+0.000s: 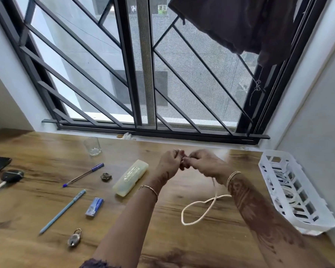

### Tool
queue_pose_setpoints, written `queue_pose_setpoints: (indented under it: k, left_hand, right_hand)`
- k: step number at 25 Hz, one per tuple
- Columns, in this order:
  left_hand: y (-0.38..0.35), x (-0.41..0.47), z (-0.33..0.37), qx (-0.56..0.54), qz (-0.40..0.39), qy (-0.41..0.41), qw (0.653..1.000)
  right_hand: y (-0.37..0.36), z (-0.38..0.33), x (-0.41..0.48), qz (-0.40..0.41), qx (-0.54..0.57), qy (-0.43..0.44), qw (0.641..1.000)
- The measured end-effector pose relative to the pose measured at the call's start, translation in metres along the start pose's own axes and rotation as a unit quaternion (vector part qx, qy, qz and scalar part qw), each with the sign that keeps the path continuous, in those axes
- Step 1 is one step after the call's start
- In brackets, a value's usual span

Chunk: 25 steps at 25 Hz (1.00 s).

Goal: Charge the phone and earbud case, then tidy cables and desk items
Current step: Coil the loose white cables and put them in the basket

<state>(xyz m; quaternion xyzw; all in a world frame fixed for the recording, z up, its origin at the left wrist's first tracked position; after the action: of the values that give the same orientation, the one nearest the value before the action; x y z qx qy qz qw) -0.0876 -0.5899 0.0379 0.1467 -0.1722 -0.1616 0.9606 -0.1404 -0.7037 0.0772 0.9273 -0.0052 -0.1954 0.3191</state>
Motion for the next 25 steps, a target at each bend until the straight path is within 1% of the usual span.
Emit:
queue_pose_setpoints:
  k: [3, 5, 7, 9, 11, 13, 14, 17, 18, 20, 22, 23, 25]
  left_hand:
    - [-0.002, -0.009, -0.007, -0.064, -0.009, 0.015, 0.998]
    - [-0.007, -0.014, 0.002, -0.117, -0.011, 0.021, 0.993]
    - [-0.010, -0.016, 0.015, -0.175, 0.012, 0.032, 0.984]
    - [-0.009, -0.012, 0.019, -0.264, 0.071, 0.055, 0.960]
    - [-0.007, -0.007, 0.016, -0.354, 0.116, 0.076, 0.925]
    - [-0.005, -0.003, 0.010, -0.401, 0.149, 0.085, 0.900]
    - [-0.004, -0.002, 0.008, -0.405, 0.155, 0.087, 0.897]
    - [0.000, 0.007, 0.001, -0.361, 0.152, 0.098, 0.915]
    - [0.003, 0.010, -0.002, -0.330, 0.156, 0.091, 0.926]
    - [0.009, 0.012, -0.006, -0.226, 0.159, 0.055, 0.960]
    - [0.009, 0.009, -0.006, -0.111, 0.113, 0.027, 0.987]
    - [0.007, 0.006, -0.003, -0.060, 0.084, 0.009, 0.995]
    - [0.003, 0.004, 0.006, 0.029, 0.038, -0.034, 0.998]
  right_hand:
    - [0.028, -0.006, 0.011, 0.060, 0.067, 0.029, 0.996]
    - [0.035, -0.008, 0.021, 0.106, 0.063, 0.045, 0.991]
    - [0.032, -0.006, 0.029, 0.133, 0.061, 0.062, 0.987]
    - [0.019, -0.001, 0.035, 0.128, 0.054, 0.085, 0.987]
    - [0.001, 0.007, 0.037, 0.099, 0.055, 0.086, 0.990]
    - [-0.016, 0.009, 0.032, 0.065, 0.057, 0.063, 0.994]
    - [-0.023, 0.010, 0.030, 0.048, 0.054, 0.049, 0.996]
    - [-0.033, 0.012, 0.020, -0.012, 0.016, -0.009, 1.000]
    - [-0.032, 0.010, 0.014, -0.034, -0.012, -0.023, 0.999]
    - [-0.030, 0.002, 0.005, -0.069, -0.087, -0.009, 0.994]
    - [-0.021, -0.010, 0.003, -0.052, -0.113, 0.034, 0.992]
    - [-0.013, -0.014, 0.004, -0.031, -0.098, 0.053, 0.993]
    - [0.005, -0.017, 0.012, -0.002, -0.023, 0.066, 0.998]
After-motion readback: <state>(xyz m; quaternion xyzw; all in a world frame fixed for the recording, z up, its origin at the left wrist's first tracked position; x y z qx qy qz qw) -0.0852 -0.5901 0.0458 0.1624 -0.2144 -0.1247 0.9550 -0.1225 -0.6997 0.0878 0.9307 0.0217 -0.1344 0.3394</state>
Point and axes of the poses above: each hand's wrist, its own x-axis towards the middle knuckle, its own y-axis out of the back of the hand, z = x × y, the point moved 5 cm from there along x, towards the middle knuckle, and after that the axes turned 15 degrees about -y, right-handed, at the moved point
